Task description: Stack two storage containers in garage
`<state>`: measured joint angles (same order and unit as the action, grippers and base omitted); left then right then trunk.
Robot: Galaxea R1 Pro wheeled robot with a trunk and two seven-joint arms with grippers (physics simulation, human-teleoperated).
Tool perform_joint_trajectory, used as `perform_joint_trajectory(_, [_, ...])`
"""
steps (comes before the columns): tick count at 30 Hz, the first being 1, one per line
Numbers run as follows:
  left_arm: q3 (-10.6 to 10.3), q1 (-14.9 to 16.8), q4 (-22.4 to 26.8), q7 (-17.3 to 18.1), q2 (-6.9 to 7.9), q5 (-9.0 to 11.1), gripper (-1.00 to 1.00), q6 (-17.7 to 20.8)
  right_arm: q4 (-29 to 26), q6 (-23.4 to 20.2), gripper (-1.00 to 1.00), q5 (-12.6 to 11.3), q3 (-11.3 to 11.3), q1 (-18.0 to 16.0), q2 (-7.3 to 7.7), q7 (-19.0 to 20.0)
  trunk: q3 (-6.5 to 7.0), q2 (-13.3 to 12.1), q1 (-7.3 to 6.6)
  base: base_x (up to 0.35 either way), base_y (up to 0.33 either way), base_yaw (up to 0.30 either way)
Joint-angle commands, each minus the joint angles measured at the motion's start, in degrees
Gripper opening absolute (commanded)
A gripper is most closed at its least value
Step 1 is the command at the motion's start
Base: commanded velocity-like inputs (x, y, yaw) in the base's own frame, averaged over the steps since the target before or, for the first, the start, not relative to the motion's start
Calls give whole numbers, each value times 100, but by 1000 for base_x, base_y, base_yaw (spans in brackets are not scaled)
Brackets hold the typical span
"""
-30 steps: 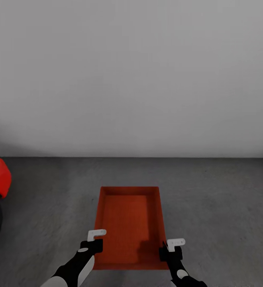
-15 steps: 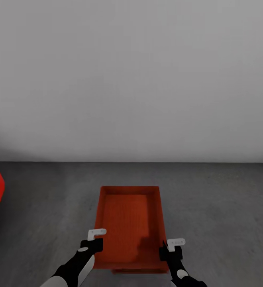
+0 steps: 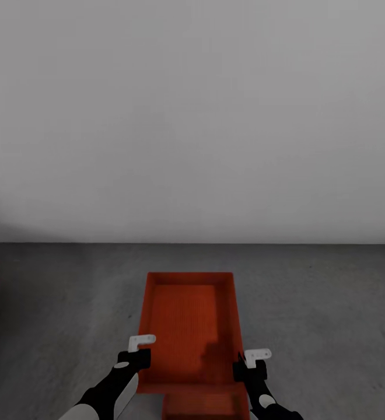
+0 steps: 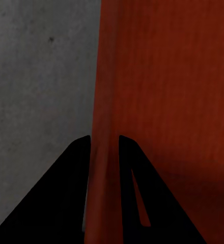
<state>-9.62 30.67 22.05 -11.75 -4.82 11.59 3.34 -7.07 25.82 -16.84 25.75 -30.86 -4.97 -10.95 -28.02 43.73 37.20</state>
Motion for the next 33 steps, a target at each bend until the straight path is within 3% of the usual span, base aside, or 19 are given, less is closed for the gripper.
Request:
perform_joint_trajectory(1, [-49,0,-113,-90,25,57,-100,37,-5,345,-100,-65,-79,-8,49,-330,-6,5,1,9,0,0])
perform_joint_trajectory(33, [-49,0,-112,-90,25,80,-100,37,-5,345,-100,-65,-79,-8,50,-330,-256,5,1,0,0,0])
